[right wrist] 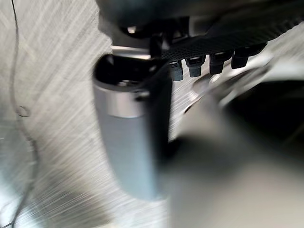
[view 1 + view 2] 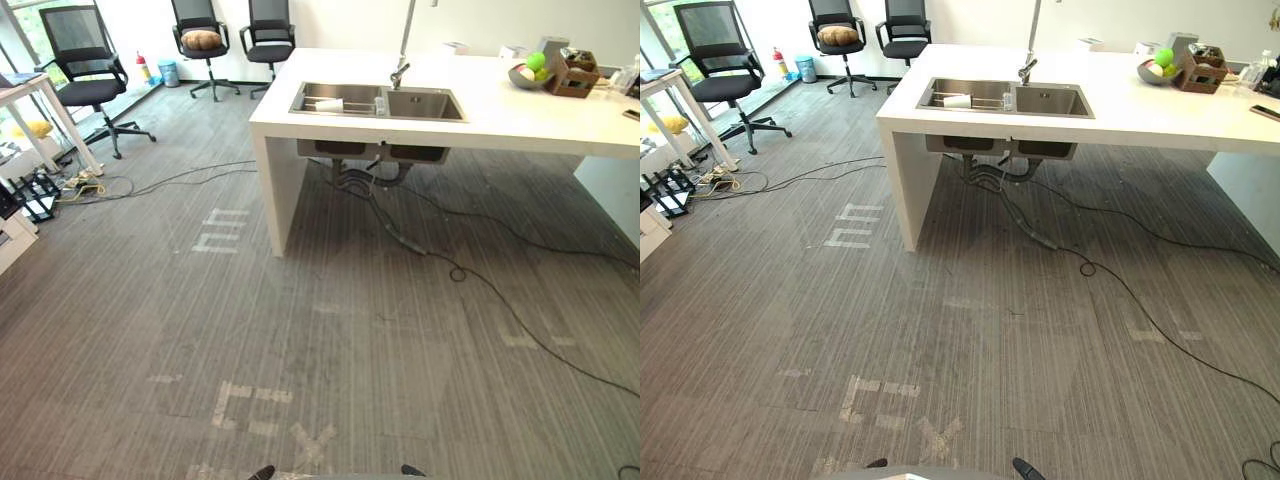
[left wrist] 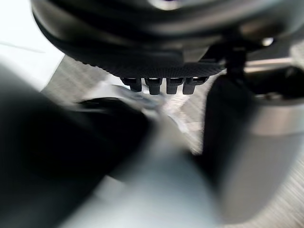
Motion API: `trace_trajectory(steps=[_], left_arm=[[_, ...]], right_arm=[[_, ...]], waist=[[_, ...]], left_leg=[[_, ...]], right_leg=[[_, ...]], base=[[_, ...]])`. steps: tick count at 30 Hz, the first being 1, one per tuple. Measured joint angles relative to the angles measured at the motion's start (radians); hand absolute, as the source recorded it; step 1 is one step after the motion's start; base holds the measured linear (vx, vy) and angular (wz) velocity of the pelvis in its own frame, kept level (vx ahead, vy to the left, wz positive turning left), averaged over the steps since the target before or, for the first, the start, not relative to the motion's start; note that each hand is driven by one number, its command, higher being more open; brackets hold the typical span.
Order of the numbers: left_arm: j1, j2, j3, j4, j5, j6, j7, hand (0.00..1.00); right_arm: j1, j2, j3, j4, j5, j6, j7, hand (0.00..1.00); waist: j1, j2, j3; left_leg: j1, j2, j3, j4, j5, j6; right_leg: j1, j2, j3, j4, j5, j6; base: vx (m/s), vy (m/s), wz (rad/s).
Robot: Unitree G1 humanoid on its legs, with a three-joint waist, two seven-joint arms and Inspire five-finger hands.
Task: Walk over to the sink, pick up the cup, carry it to the dishwasher, place the cup inside the dishwasher, then close the dishwasher door
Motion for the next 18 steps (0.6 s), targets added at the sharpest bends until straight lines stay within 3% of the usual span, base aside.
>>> trace_trajectory(steps=[4, 7, 13, 18], left_arm=[[-0.001, -0.011, -0.046, 0.003, 0.022, -0.126, -0.004, 1.0], [0.003, -0.005, -0.089, -0.006, 0.042, -0.184, 0.012, 1.0], [0.0, -0.001, -0.128, -0.017, 0.07, -0.24, 0.104, 1.0], [0.007, -0.005, -0.15, -0.013, 0.076, -0.373, 0.15, 1.0]], right_arm=[[-0.023, 0.007, 0.001, 0.001, -0.063, -0.067, -0.015, 1.0], [-0.048, 0.011, 0.001, -0.002, -0.151, -0.106, -0.025, 1.0], [-0.083, 0.029, -0.001, 0.0, -0.154, -0.09, -0.005, 1.0], [-0.096, 0.021, -0.013, 0.005, -0.064, -0.067, 0.0, 1.0]], waist=[[0.01, -0.001, 0.004], [0.01, -0.007, 0.009], [0.011, -0.01, 0.029], [0.009, -0.008, 0.056]], left_leg=[[0.015, -0.004, -0.013, -0.036, 0.015, -0.003], [0.016, -0.007, -0.019, -0.044, 0.019, -0.004], [0.01, -0.014, -0.059, -0.049, 0.027, -0.001], [0.008, -0.014, -0.065, -0.049, 0.031, 0.003]], right_leg=[[0.013, 0.0, -0.013, -0.025, 0.006, 0.007], [0.017, 0.0, -0.018, -0.038, 0.01, 0.01], [0.028, -0.005, -0.057, -0.05, 0.011, 0.013], [0.031, -0.005, -0.06, -0.05, 0.009, 0.015]], base=[[-0.01, -0.009, 0.09], [-0.02, -0.008, 0.05], [-0.03, -0.008, 0.2], [-0.03, 0.0, 0.02]])
